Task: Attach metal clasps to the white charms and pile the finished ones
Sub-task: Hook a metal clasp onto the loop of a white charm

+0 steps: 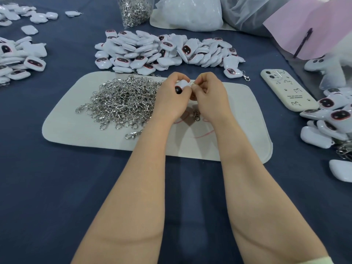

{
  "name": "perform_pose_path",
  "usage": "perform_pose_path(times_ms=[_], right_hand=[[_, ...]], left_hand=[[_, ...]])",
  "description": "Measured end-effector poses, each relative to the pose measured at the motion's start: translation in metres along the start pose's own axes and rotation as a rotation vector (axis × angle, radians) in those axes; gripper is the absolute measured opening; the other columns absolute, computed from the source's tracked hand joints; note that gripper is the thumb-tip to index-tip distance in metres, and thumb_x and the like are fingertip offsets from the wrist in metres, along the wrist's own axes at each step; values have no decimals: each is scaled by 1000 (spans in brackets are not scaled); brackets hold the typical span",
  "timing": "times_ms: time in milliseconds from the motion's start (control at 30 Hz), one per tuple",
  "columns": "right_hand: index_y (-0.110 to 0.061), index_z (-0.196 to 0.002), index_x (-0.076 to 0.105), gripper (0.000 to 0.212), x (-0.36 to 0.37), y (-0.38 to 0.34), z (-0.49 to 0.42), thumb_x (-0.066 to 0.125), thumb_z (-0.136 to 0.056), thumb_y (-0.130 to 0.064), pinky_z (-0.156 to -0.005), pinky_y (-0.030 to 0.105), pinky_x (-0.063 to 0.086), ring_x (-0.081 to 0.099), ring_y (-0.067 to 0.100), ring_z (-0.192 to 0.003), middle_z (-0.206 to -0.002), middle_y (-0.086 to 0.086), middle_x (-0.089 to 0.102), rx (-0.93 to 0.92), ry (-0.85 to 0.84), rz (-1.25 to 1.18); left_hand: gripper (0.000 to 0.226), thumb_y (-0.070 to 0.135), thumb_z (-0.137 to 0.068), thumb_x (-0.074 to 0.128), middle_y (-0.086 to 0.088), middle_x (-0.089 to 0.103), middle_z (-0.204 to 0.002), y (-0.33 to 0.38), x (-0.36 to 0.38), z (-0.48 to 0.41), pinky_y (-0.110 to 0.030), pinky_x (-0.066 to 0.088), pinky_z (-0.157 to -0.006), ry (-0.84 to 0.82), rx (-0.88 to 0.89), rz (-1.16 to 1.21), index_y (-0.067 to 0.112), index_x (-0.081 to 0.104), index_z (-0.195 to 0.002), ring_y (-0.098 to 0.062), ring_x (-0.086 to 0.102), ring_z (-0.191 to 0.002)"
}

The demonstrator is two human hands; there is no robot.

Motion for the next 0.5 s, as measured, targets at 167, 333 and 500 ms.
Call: perform_pose_path(times_ms=[167,333,500], right_hand=[[-27,-77,43,26,-2,1,0,51,-92,-8,-80,33,52,65,21,-81,-74,-2,60,44,32,-72],[-28,-77,44,25,-3,1,0,52,-91,-9,-80,34,51,62,16,-77,-73,-5,59,48,34,-66],[-27,-78,44,26,-3,0,0,51,-91,-6,-84,41,52,64,22,-82,-73,-3,60,43,58,-117]], left_hand=[[17,15,-86,56,12,55,-87,-2,-2,-1,-33,50,-78,12,-34,-20,20,58,-102,-25,60,-83],[24,15,-87,58,0,59,-103,-3,-1,1,-37,55,-78,1,-70,25,20,53,-110,-25,66,-82],[35,8,-90,50,2,56,-110,2,-8,3,-28,53,-82,79,-26,33,23,54,-122,-10,65,-83]])
Point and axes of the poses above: each hand's wrist, its own z-axis away from the middle knuckle, its own x-axis out of the palm, y = z × x, the point moved 8 cm from there along -z, towards the middle knuckle
